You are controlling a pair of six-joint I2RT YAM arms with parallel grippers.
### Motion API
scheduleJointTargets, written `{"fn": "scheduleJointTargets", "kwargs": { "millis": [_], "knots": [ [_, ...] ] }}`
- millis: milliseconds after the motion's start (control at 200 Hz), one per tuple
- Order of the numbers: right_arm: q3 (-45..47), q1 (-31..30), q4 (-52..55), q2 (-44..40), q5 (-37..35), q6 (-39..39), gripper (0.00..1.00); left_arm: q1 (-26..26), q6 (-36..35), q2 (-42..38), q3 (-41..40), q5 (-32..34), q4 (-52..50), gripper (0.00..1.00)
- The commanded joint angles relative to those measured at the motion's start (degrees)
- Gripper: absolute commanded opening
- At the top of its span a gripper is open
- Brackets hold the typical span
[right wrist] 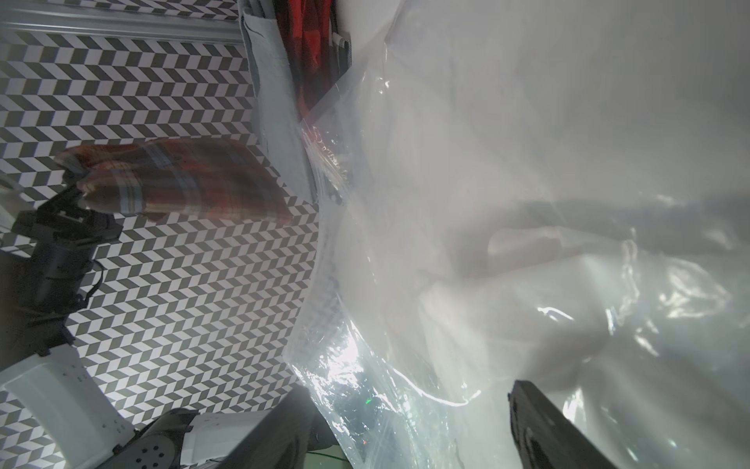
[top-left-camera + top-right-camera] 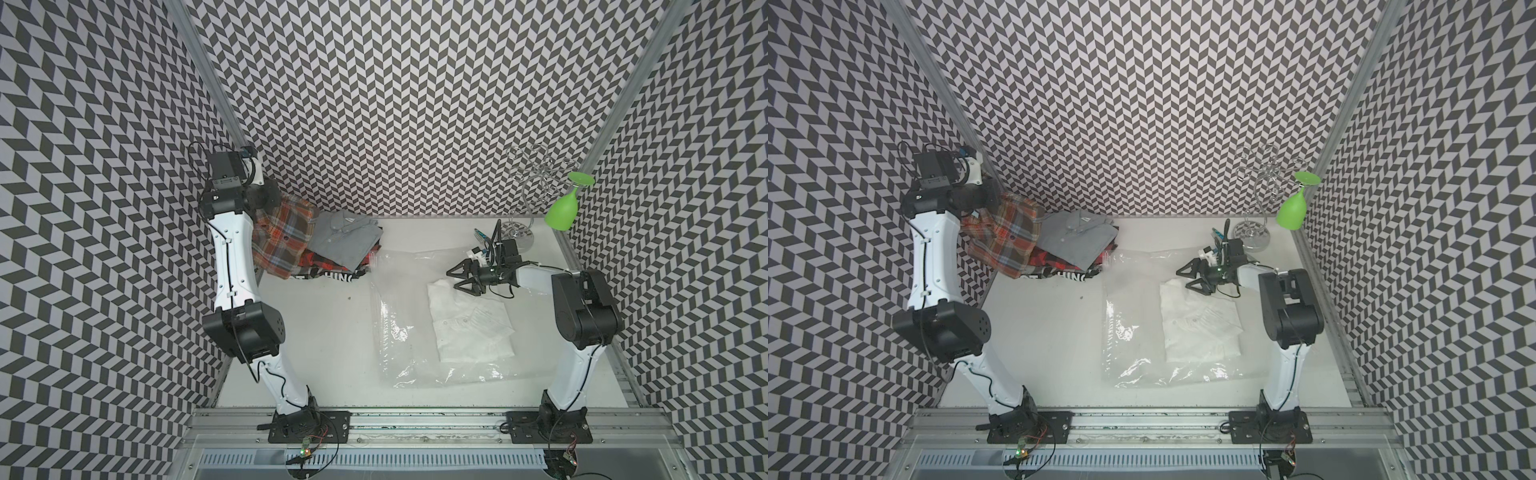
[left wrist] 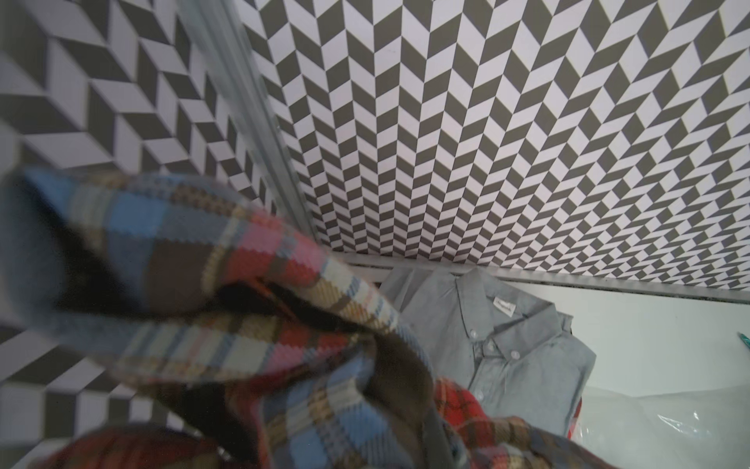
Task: Take the shirt out of the vacuum bag
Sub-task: Place the shirt at the corner of the board.
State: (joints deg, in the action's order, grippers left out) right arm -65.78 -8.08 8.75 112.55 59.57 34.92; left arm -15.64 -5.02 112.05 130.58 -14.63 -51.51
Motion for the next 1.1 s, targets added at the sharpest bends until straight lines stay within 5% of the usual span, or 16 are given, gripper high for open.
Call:
{"fn": "scheduleJointTargets", "kwargs": {
  "millis": [0, 140, 501, 806, 1096],
  "knots": [
    [0.8, 0.1, 0.2, -0.1, -0.6, -1.3, 0.78, 4.5, -3.8, 7.0, 4.7, -2.8, 1.9, 0.0],
    [1.3, 0.3, 0.5, -0.1, -1.0, -1.6, 0.78, 11.4, -7.3, 12.9, 6.5, -0.6, 2.5, 0.0],
    [0.8, 0.3, 0.6, 1.8, -0.9, -1.7, 0.77, 19.3, -9.2, 17.9, 8.8, 0.5, 4.7, 0.0],
    [1.0, 0.2, 1.5, 1.8, -1.8, -2.8, 0.77, 20.8, -12.5, 18.3, 7.7, -8.6, 2.9, 0.0],
    [0.6, 0.2, 2.1, 2.5, -2.2, -3.4, 0.77, 21.9, -15.0, 19.1, 1.1, -4.9, -1.1, 0.0]
  ]
}}
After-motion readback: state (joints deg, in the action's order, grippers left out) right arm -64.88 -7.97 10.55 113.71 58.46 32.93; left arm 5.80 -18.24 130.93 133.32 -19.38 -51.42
